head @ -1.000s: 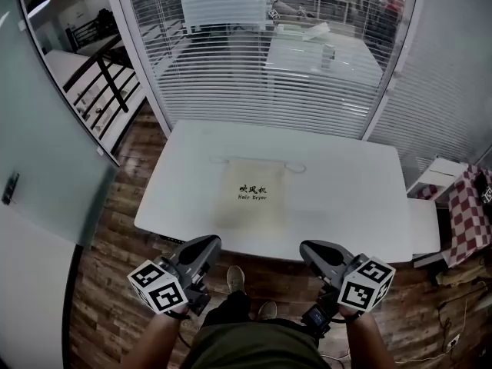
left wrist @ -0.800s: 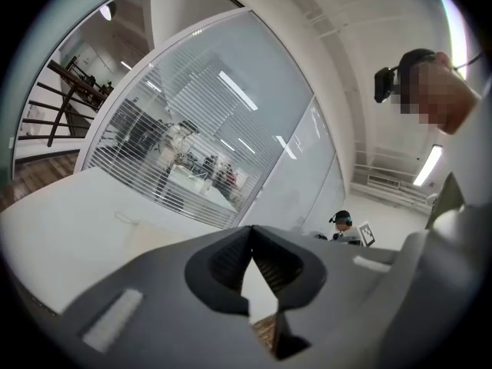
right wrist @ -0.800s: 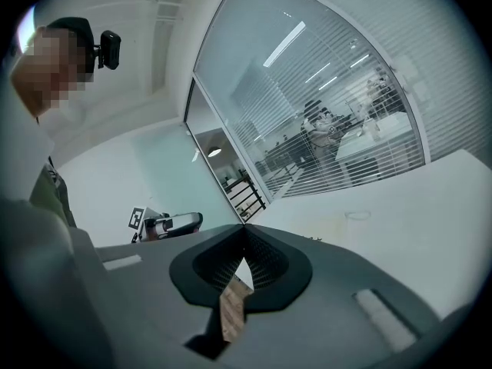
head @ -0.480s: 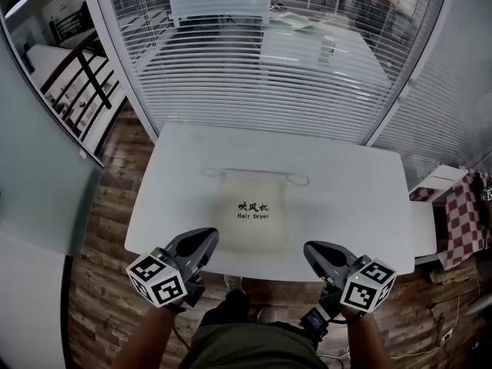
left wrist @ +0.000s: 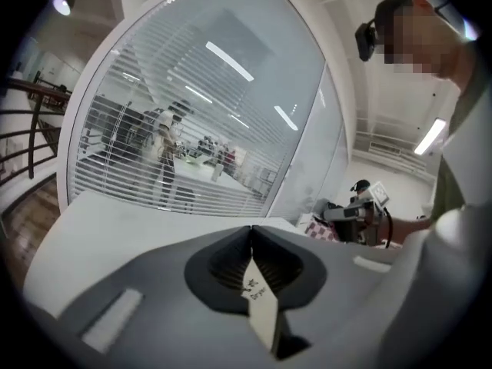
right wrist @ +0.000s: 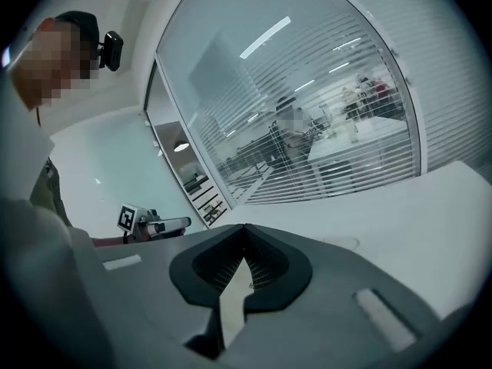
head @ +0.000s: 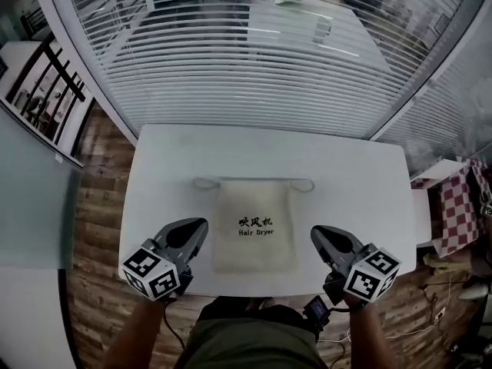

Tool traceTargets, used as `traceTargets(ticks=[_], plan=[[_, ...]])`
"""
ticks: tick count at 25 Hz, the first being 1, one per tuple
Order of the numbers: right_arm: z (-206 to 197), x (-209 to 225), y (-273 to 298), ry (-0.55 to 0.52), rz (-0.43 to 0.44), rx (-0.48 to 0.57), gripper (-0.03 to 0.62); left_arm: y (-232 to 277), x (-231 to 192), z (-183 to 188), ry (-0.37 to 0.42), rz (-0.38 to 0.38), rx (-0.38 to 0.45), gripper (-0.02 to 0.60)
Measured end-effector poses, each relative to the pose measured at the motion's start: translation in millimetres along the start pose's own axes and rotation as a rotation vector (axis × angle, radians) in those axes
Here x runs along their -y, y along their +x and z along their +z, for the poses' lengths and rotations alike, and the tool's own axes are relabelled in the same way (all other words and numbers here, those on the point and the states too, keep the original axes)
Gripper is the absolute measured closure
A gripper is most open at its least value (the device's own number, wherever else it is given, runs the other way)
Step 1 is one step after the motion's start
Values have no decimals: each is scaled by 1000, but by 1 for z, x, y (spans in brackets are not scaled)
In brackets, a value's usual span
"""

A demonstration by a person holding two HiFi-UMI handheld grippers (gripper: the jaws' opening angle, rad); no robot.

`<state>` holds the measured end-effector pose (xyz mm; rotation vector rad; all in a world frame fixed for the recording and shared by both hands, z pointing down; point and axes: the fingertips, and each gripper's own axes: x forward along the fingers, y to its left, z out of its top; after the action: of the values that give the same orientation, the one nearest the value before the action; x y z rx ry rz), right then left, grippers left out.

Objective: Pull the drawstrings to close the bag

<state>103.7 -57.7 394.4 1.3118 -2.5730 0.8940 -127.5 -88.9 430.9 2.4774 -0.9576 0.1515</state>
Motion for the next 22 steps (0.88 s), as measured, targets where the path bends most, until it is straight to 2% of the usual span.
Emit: traceTargets(ticks=[6, 11, 17, 22], plan=[[-5, 39, 30, -81, -84, -76, 583, 25, -46, -12, 134, 11, -122, 578], [-24, 77, 59, -150, -102, -180, 582, 48, -87, -32, 178, 29, -203, 555], [-64, 140, 100, -407, -121, -392, 580, 79, -131, -76, 255, 51, -320, 529], [-77, 176, 128, -612, -94, -470, 565, 92, -157, -100, 358, 70, -430, 512]])
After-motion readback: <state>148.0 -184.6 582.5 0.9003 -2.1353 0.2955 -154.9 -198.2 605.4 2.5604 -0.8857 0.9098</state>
